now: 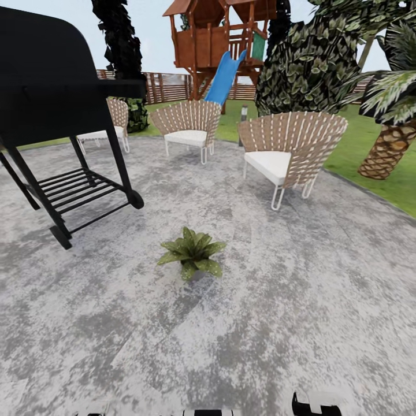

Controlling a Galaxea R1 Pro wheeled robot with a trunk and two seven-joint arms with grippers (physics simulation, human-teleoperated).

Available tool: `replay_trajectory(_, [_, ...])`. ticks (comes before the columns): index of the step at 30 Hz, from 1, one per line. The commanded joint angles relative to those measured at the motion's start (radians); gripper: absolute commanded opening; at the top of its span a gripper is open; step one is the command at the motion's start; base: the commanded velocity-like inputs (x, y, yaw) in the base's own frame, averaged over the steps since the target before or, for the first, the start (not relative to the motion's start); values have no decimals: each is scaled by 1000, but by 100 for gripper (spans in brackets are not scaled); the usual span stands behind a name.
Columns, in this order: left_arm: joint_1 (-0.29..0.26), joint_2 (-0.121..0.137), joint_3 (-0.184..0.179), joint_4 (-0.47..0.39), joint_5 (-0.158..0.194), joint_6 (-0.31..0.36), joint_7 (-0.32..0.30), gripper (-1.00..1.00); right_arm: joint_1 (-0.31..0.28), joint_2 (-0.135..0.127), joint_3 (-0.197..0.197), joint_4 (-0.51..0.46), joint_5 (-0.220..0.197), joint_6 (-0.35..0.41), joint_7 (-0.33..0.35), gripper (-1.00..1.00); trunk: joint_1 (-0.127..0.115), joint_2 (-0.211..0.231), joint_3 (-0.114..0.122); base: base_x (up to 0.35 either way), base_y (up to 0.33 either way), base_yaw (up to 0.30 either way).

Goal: Pick up the pesticide atomizer in the garden and spray insectifuge to fully cover both potted plants in the garden.

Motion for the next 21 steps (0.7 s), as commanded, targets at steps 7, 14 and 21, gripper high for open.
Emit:
replay_trajectory(7, [4,13,33,0,49,-42,-7,-100,0,-1,11,3,-11,-1,-3,100,0,0,-1,-4,0,278])
replay_trajectory(14, [45,50,18,-14,37,-123,-53,-100,0,-1,11,3,-11,-1,-2,100,0,0,-1,0,0,278])
replay_trajectory(21, [47,127,34,-14,27,-124,-206,-100,0,-1,11,3,-11,-1,-2,100,0,0,-1,0,0,278])
